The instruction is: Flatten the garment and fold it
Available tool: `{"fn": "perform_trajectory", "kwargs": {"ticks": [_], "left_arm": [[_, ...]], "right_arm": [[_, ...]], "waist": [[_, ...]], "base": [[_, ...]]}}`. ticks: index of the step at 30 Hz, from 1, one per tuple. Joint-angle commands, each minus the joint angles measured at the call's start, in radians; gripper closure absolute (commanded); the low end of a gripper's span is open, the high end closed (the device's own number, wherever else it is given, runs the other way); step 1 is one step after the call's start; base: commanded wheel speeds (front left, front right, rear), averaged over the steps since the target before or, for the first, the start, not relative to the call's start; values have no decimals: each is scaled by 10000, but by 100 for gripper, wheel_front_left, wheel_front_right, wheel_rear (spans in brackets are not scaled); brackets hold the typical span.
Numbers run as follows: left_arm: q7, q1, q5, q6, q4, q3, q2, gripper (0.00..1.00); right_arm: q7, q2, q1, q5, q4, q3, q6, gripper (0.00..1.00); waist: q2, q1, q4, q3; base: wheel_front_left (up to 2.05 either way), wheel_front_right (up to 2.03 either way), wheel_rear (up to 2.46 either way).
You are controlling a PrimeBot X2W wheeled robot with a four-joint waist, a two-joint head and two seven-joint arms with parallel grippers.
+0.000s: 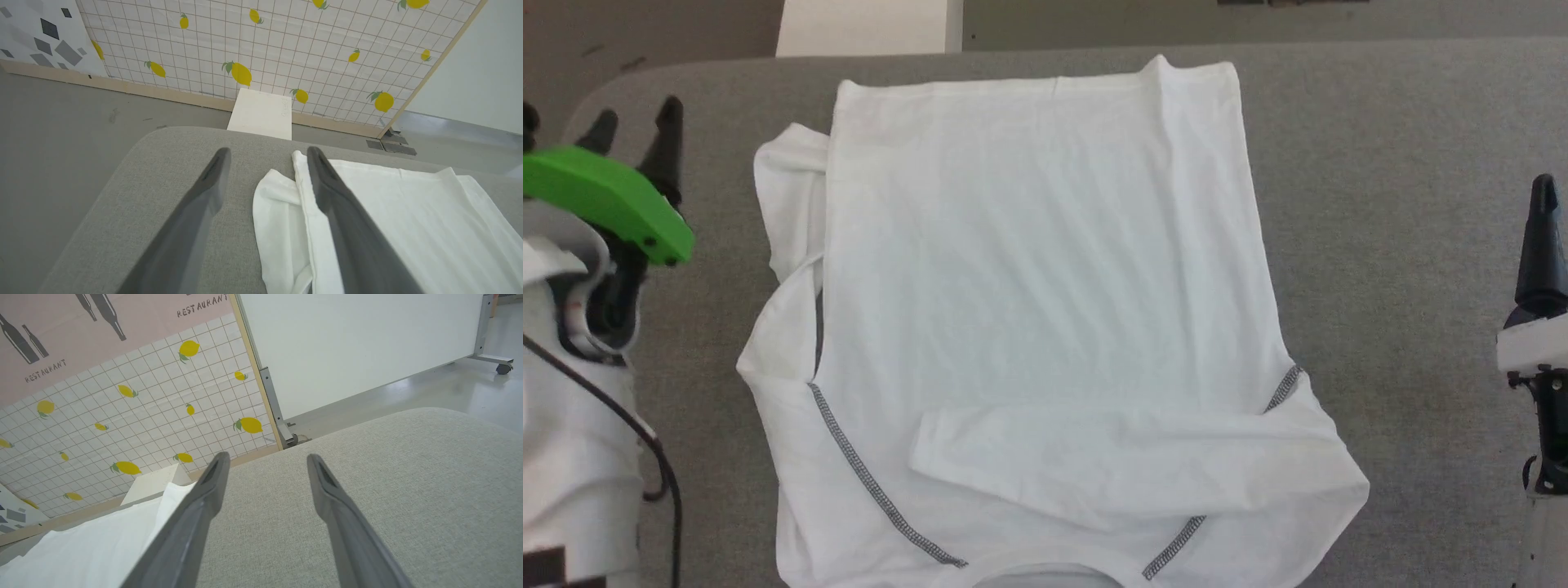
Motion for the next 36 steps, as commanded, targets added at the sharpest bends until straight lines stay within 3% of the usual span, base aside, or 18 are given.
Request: {"fn": "perform_trajectory", "kwargs": {"ticks": [1, 11, 26, 28, 36], "left_arm": [[439, -581, -4, -44, 173, -123, 237, 0], [3890, -3691, 67, -103, 1181, -1044, 1251, 0], [5039, -4008, 286, -116, 2141, -1662, 1638, 0], [5145, -3974, 53, -181, 2142, -1670, 1583, 100], [4426, -3588, -653, -305, 1823, -1573, 1192, 100]], "right_arm": [[14, 7, -180, 69, -123, -17, -13, 0], [198, 8, -616, 309, -819, -88, -13, 0], [-66, 8, -690, 504, -749, 185, -13, 0], [-98, 8, -689, 492, -724, 168, -13, 0], [-65, 8, -660, 299, -560, 37, -13, 0]], "waist": [[-1, 0, -318, 1309], [-1, 0, -593, 3484], [-1, 0, -526, 4238], [-1, 0, -482, 4234], [-1, 0, -202, 3734]], "base": [[0, 0, 0], [0, 0, 0], [0, 0, 0], [0, 0, 0], [0, 0, 0]]}}
